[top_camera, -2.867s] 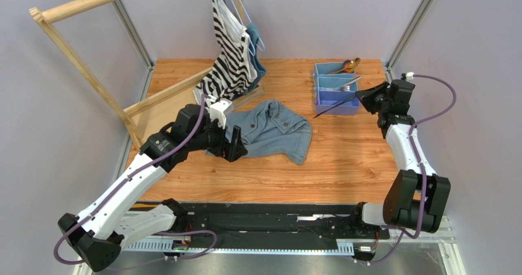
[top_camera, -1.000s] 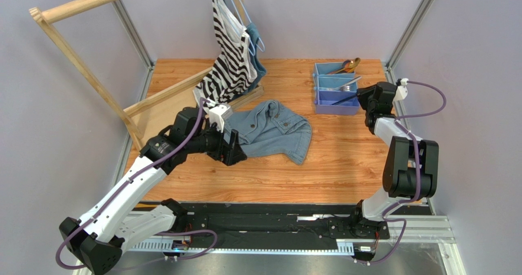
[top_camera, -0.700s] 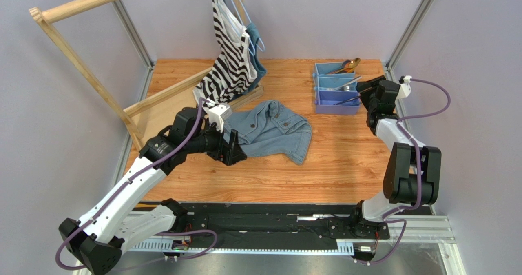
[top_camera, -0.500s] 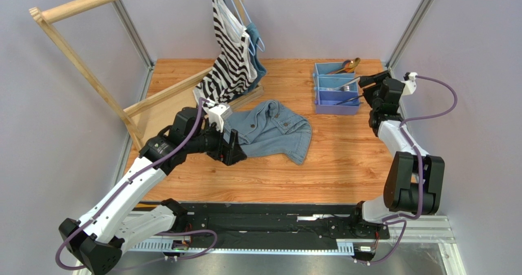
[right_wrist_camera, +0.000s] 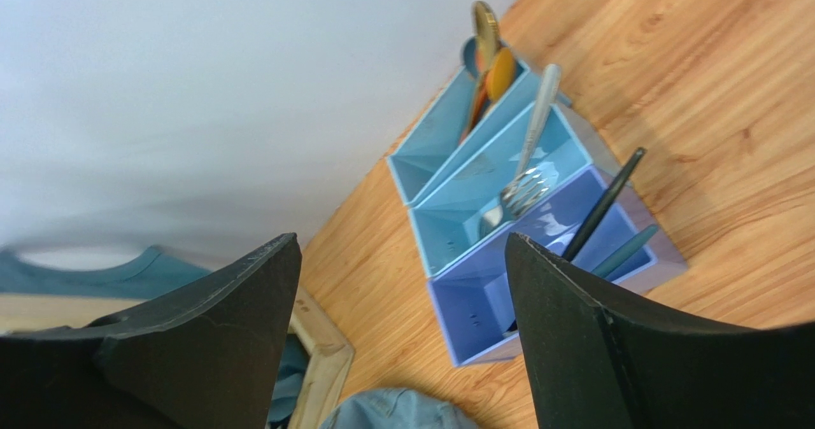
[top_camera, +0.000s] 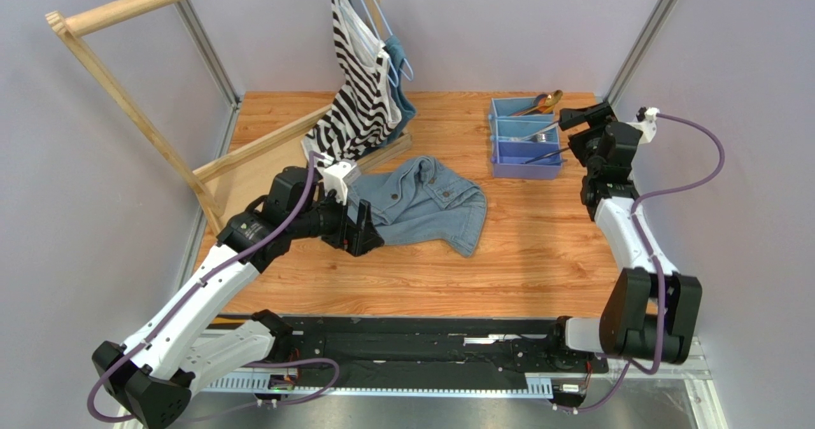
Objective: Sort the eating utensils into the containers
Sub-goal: Place the knife in the storage box, then reset both arms
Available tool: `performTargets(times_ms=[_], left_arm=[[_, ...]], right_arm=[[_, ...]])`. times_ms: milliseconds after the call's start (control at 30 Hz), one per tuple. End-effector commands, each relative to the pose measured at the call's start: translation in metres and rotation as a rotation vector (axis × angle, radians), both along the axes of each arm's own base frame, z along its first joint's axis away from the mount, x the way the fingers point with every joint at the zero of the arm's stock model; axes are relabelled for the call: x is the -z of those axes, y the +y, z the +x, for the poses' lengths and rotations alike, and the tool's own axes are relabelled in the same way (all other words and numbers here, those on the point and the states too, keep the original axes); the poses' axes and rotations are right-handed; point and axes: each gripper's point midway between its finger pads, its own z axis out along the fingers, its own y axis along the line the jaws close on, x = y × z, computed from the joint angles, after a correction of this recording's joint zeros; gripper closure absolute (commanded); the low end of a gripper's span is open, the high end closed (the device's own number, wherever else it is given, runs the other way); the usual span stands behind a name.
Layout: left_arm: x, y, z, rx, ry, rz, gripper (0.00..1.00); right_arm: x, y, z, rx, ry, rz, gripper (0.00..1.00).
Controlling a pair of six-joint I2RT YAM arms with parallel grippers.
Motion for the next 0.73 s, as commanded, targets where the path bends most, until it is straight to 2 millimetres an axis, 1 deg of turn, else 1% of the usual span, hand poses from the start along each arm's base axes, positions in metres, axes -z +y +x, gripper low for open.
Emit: performTargets(times_ms=[0,33,67,100,133,167,200,233,267,333,367,500,600,700], left_arm=[[-0.008,0.002,0.007,-0.025,-0.041,-0.014,0.01],[-0.008,0.004,0.008,-0.032,-0.044,-0.008,0.01],[-0.007,0.005,0.009,-0.040,-0.044,-0.002,0.01],[-0.007,0.006,0.010,-0.045,-0.046,0.003,0.01],[-0.007,0.008,0.011,-0.055,-0.048,0.010,0.01],[-0.007,0.008,0.011,-0.056,-0.049,0.010,0.01],[-0.008,0.009,0.012,-0.059,-0.052,0.010,0.01],[-0.009,0.009,0.012,-0.060,-0.056,0.006,0.01],[-0.009,0.009,0.012,-0.061,-0.056,0.006,0.01],[-0.011,0.009,0.013,-0.064,-0.062,0.003,0.01],[-0.011,0.010,0.013,-0.068,-0.064,0.002,0.01],[-0.014,0.013,0.016,-0.088,-0.084,0.002,0.01],[-0.013,0.014,0.015,-0.086,-0.088,0.002,0.02],[-0.018,0.016,0.018,-0.108,-0.102,0.001,0.01]], right_arm=[[-0.039,0.022,-0.030,-0.078,-0.079,-0.031,0.16],[-0.043,0.025,-0.038,-0.090,-0.081,-0.038,0.15],[-0.042,0.026,-0.046,-0.093,-0.068,-0.046,0.13],[-0.044,0.028,-0.053,-0.102,-0.077,-0.054,0.13],[-0.056,0.030,-0.069,-0.107,-0.112,-0.067,0.12],[-0.055,0.032,-0.077,-0.111,-0.104,-0.075,0.10],[-0.060,0.033,-0.085,-0.115,-0.117,-0.086,0.09],[-0.075,0.036,-0.097,-0.127,-0.154,-0.102,0.09],[-0.068,0.038,-0.107,-0.132,-0.116,-0.102,0.08],[-0.073,0.041,-0.119,-0.148,-0.121,-0.121,0.07],[-0.078,0.043,-0.131,-0.156,-0.136,-0.128,0.06],[-0.089,0.048,-0.150,-0.175,-0.159,-0.147,0.05],[-0.097,0.053,-0.156,-0.196,-0.181,-0.151,0.03],[-0.099,0.057,-0.158,-0.218,-0.177,-0.151,0.03]])
